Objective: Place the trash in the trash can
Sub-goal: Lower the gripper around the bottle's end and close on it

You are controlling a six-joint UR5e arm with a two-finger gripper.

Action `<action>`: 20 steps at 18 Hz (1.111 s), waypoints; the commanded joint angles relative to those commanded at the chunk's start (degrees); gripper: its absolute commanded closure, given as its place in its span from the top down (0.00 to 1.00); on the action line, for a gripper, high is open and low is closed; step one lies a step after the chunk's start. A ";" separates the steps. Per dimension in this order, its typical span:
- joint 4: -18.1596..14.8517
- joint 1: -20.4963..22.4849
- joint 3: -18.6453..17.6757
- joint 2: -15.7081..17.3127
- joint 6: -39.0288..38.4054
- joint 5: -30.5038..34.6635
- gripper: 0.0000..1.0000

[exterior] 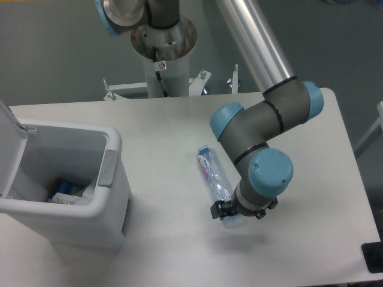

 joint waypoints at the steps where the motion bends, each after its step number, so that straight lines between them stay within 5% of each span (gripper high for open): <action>1: 0.00 -0.09 -0.09 -0.09 0.00 0.26 1.00; 10: 0.00 -1.49 -0.44 -1.49 -0.18 4.92 0.96; 15: 0.00 -1.85 -0.44 -1.93 -1.67 5.10 0.71; 20: 0.00 -1.85 -0.44 -1.93 -1.67 5.10 0.64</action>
